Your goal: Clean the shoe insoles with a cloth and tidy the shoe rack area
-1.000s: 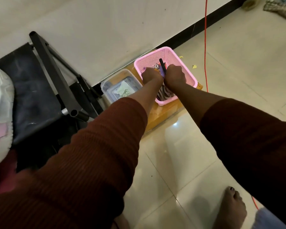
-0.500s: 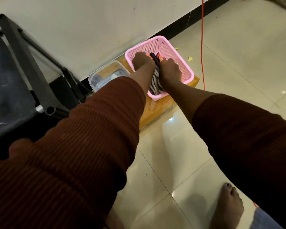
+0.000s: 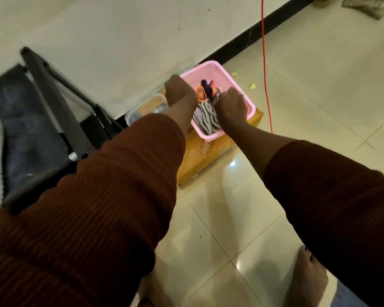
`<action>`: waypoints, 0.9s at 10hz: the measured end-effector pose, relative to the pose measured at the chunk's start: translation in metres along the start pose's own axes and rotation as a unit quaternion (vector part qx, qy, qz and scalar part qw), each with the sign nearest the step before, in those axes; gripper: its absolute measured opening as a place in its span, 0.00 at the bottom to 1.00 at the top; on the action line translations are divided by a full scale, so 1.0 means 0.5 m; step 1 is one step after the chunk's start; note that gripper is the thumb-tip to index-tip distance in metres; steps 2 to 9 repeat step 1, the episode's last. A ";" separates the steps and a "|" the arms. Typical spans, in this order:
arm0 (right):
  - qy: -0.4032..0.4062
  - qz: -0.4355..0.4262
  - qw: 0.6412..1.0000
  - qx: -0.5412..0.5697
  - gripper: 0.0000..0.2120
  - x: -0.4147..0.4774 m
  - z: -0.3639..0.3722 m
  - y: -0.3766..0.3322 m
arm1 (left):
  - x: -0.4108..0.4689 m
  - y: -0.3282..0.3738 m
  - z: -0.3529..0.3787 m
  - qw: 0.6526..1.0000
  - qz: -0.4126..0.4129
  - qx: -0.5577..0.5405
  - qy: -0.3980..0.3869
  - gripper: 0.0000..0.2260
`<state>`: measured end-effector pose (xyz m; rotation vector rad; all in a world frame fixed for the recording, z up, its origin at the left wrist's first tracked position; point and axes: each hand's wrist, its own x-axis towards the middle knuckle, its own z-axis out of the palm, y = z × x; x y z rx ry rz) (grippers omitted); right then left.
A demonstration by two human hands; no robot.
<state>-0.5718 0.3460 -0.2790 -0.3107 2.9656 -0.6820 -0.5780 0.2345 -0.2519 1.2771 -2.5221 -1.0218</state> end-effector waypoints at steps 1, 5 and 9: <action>0.009 -0.036 0.998 -0.056 0.13 -0.051 -0.018 0.014 | -0.077 -0.031 -0.025 0.998 -0.022 -0.051 -0.025 0.12; 0.009 -0.036 0.998 -0.056 0.13 -0.051 -0.018 0.014 | -0.077 -0.031 -0.025 0.998 -0.022 -0.051 -0.025 0.12; 0.009 -0.036 0.998 -0.056 0.13 -0.051 -0.018 0.014 | -0.077 -0.031 -0.025 0.998 -0.022 -0.051 -0.025 0.12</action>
